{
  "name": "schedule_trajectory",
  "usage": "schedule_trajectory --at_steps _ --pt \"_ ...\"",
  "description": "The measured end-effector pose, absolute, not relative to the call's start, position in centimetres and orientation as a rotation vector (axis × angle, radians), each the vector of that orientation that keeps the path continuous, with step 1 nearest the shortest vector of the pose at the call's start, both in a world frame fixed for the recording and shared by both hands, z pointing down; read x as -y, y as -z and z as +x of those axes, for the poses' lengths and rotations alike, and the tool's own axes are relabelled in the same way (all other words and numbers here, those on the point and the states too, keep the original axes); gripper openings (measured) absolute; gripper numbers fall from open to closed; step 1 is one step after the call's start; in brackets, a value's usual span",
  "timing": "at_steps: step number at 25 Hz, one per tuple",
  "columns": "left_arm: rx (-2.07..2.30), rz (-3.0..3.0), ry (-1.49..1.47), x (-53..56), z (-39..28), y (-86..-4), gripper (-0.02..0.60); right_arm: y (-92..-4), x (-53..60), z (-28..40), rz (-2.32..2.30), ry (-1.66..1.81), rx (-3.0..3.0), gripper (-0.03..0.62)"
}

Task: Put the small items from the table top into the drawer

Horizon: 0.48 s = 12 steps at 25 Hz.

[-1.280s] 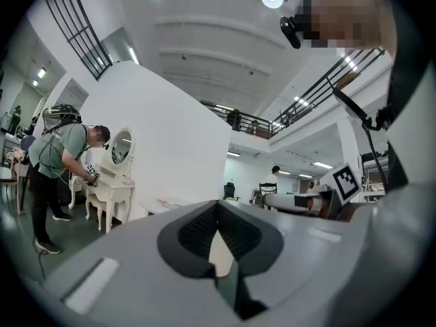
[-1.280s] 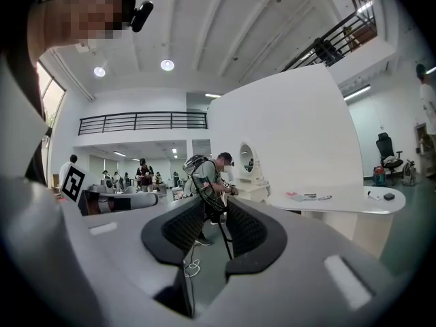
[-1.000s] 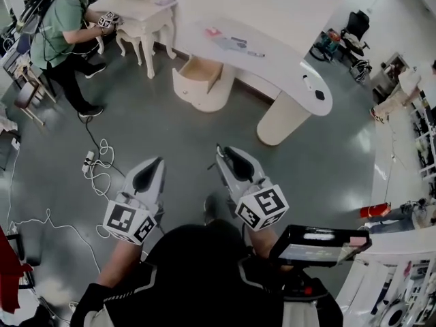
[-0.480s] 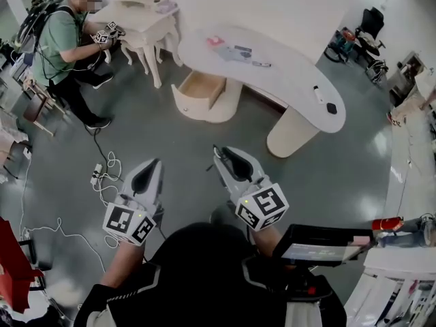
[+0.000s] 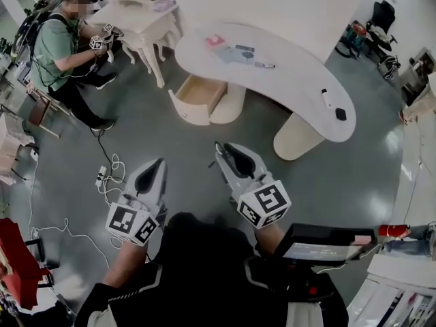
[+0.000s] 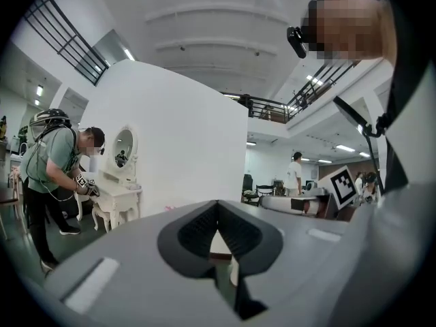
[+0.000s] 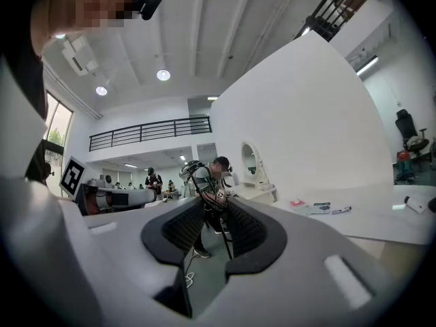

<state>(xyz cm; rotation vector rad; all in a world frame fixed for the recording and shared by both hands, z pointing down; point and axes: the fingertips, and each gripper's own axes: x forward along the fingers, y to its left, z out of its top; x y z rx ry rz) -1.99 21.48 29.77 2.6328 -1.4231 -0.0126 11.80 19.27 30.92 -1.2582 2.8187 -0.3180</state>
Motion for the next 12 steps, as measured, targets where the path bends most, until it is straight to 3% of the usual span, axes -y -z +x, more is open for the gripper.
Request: schedule_trajectory --at_steps 12 --pt "1.355 2.666 0.007 -13.7 -5.4 -30.8 0.0 -31.9 -12.4 8.0 -1.327 0.367 -2.8 0.106"
